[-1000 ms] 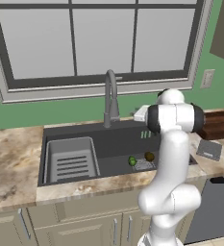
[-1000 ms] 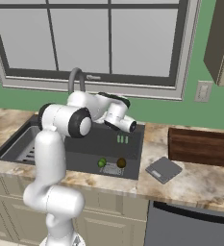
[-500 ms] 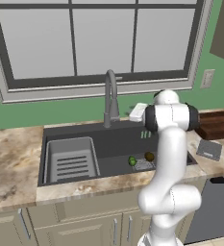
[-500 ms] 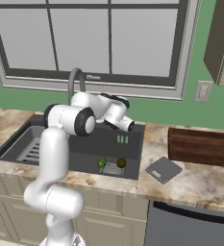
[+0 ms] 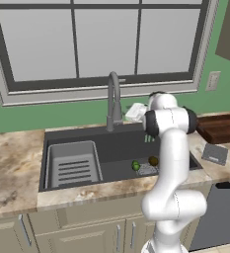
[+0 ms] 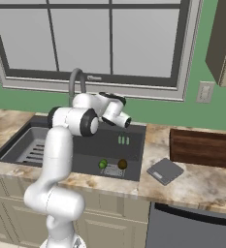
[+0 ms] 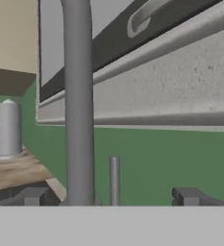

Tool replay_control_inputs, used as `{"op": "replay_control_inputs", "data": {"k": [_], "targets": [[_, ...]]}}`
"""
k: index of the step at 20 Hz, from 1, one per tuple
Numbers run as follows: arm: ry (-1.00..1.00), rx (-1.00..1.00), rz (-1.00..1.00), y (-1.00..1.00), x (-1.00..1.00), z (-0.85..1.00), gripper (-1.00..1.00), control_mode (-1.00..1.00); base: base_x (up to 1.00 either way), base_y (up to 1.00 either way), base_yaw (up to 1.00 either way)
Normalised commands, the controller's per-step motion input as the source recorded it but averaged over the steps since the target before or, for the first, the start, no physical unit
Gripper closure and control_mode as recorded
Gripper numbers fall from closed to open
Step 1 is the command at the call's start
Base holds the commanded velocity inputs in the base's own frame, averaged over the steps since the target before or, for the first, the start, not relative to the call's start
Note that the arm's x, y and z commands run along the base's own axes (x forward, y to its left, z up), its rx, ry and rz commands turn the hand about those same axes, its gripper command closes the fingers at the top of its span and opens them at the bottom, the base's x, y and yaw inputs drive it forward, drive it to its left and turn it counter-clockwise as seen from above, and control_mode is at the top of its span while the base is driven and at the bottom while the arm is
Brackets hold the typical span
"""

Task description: Pick up all produce items and place them in the sink. Turn on the sink faucet to wash them. Then turn the sink off and put them in the tray.

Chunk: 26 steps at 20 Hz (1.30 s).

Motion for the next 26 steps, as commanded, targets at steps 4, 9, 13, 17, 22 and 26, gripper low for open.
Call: {"op": "replay_control_inputs", "data": {"k": [4,9,13,17,22,26], "targets": [[0.00,0.00,0.00,0.18,0.27,0.00,-1.00,-1.00,0.00,0.00,0.00],[0.00,0.00,0.00,0.17,0.28,0.00,-1.00,-1.00,0.00,0.00,0.00],[0.00,0.00,0.00,0.09,0.23,-0.06,-1.00,-1.00,0.00,0.00,0.00],[0.00,0.00,0.00,0.05,0.19,-0.08,-1.00,-1.00,0.00,0.00,0.00],[0.00,0.00,0.00,0.00,0.05,-0.06,-1.00,-1.00,0.00,0.00,0.00],[0.00,0.00,-0.06,0.00,0.00,-0.01,1.00,-1.00,0.00,0.00,0.00]]}}
